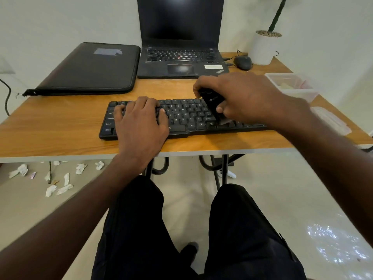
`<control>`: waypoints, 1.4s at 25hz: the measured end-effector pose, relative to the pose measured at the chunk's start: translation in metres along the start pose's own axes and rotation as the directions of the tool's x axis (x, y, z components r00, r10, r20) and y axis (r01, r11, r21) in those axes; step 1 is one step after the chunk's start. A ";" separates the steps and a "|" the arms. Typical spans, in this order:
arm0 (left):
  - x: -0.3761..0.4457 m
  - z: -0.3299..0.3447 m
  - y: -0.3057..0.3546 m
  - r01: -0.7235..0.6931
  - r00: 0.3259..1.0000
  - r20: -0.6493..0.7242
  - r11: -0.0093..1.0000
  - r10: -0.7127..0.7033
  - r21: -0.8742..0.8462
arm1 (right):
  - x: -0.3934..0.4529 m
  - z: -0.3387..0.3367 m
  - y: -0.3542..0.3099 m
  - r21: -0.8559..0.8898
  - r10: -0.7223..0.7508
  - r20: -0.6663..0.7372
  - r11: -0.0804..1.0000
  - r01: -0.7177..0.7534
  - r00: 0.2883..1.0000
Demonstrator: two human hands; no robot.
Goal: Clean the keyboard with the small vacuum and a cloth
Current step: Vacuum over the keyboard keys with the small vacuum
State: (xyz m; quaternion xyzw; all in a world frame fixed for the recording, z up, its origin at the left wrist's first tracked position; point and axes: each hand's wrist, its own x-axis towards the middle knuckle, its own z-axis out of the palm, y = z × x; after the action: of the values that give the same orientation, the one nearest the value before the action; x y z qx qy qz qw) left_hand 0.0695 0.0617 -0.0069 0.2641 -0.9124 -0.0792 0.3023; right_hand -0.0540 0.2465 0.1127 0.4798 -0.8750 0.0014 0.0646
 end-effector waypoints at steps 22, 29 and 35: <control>0.000 -0.001 0.000 0.001 1.000 0.003 1.000 -0.001 0.017 | 0.001 0.007 -0.012 0.437 -0.028 -0.124 0.896 0.080 0.992; -0.001 -0.001 0.001 -0.001 1.000 0.001 0.999 0.001 0.034 | -0.015 0.000 0.005 0.085 -0.024 0.104 0.996 0.015 0.994; 0.000 -0.001 0.001 -0.008 1.000 -0.002 1.000 0.008 0.030 | -0.016 0.014 0.003 0.376 -0.028 -0.100 0.924 0.064 0.995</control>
State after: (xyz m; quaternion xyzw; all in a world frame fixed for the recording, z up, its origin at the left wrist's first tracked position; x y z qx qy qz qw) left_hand 0.0693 0.0630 -0.0060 0.2652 -0.9142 -0.0640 0.2997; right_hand -0.0494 0.2605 0.0968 0.5031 -0.8428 0.1911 0.0112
